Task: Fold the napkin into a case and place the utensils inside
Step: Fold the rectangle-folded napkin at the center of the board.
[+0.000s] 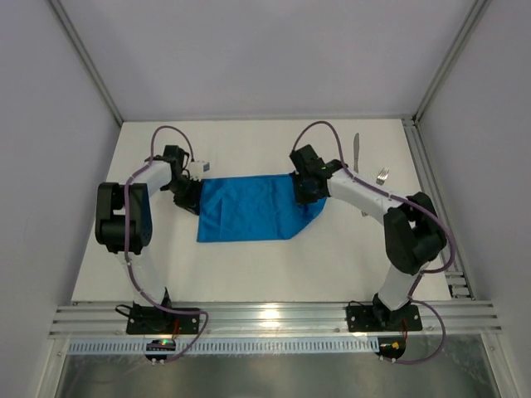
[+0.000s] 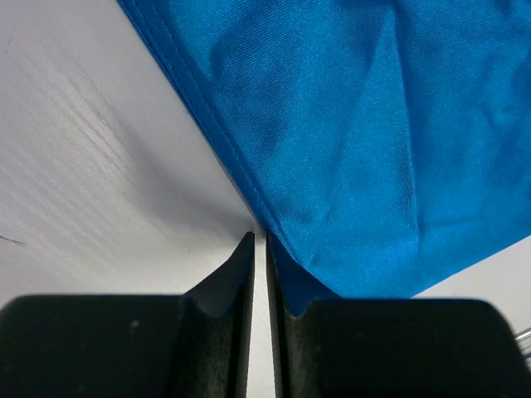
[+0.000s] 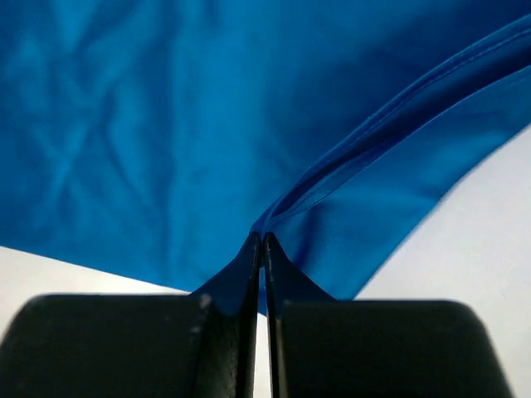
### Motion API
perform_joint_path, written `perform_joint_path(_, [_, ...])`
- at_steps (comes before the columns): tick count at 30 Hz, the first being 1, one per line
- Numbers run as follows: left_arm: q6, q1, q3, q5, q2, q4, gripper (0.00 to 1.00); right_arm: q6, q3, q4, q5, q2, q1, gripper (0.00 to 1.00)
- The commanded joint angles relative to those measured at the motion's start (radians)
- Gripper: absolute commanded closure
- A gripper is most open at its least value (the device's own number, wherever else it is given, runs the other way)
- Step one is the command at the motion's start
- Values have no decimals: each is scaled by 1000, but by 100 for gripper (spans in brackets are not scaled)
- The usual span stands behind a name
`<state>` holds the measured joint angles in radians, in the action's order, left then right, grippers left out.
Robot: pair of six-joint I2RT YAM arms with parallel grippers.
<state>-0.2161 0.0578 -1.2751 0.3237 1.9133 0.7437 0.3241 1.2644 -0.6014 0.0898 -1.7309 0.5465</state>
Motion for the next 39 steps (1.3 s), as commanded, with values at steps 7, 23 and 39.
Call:
perform_joint_path(7, [3,0,25,47,41,-21,91,-19,441,-5,-74,-338,289,96])
perform_joint_path(23, [1,-30,46,92,59,-37,100,-33,655,192,-269,-527,448,96])
perform_joint_path(39, [-9,-50,46,81,21,-37,99,18,648,223,-311,-584,448,96])
